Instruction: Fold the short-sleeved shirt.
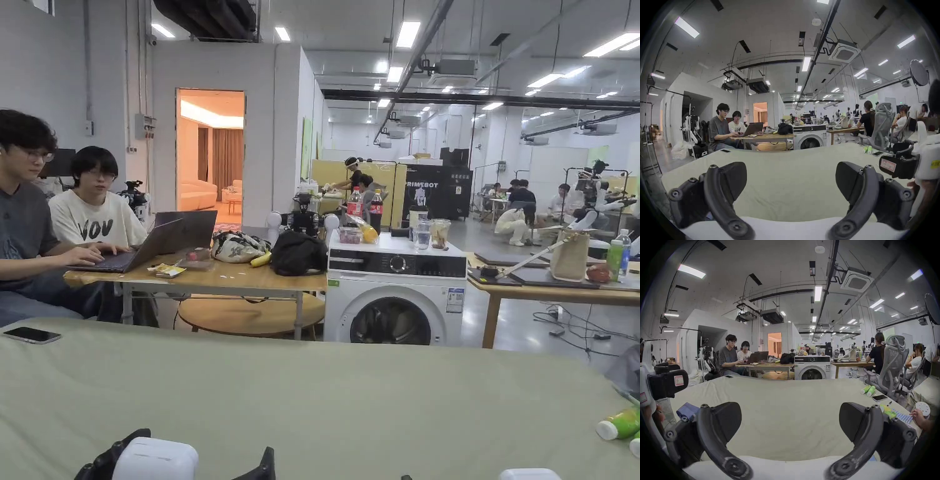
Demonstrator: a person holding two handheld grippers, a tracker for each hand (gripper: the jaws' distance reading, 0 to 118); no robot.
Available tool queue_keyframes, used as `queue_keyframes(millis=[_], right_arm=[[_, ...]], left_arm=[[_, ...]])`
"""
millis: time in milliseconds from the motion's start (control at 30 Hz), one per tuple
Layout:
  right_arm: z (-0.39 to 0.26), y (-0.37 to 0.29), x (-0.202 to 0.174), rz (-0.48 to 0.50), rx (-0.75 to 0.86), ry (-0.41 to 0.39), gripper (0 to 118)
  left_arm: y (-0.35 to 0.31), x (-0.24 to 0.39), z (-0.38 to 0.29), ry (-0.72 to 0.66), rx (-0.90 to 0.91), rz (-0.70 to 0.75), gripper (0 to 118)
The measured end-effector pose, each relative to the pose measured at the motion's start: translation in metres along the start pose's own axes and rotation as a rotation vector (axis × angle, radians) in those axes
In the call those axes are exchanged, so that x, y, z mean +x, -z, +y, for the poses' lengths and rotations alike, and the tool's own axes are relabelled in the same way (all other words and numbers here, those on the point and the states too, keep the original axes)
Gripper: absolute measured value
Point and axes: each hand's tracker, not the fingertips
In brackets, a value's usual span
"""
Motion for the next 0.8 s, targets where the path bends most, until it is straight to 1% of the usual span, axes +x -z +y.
queue_keyframes(millis=[133, 333, 500, 567, 600, 733, 800], right_arm=[[0.002, -0.001, -0.004, -0.018, 0.019, -0.024, 118], [0.003, 0.0, -0.006, -0.025, 0.011, -0.031, 118], [0.004, 0.006, -0.005, -0.063, -0.002, -0.023, 118], [0.003, 0.006, -0.003, -0.06, 0.007, -0.017, 118], [0.003, 0.005, -0.002, -0.054, 0.014, -0.005, 118], [0.003, 0.004, 0.004, -0.003, 0.012, 0.097, 118], [0.004, 0.004, 0.007, 0.015, 0.002, 0.111, 118]], left_arm=[[-0.001, -0.001, 0.001, -0.005, 0.018, 0.011, 110], [-0.002, -0.006, 0.002, -0.041, 0.023, 0.019, 110], [-0.002, -0.008, 0.002, -0.043, 0.011, 0.015, 110], [-0.001, -0.009, 0.001, -0.044, 0.006, 0.007, 110], [0.0, -0.009, 0.0, -0.045, 0.004, 0.006, 110], [0.003, -0.008, -0.001, -0.053, -0.008, -0.002, 110], [0.003, -0.007, 0.0, -0.049, -0.013, -0.007, 110]])
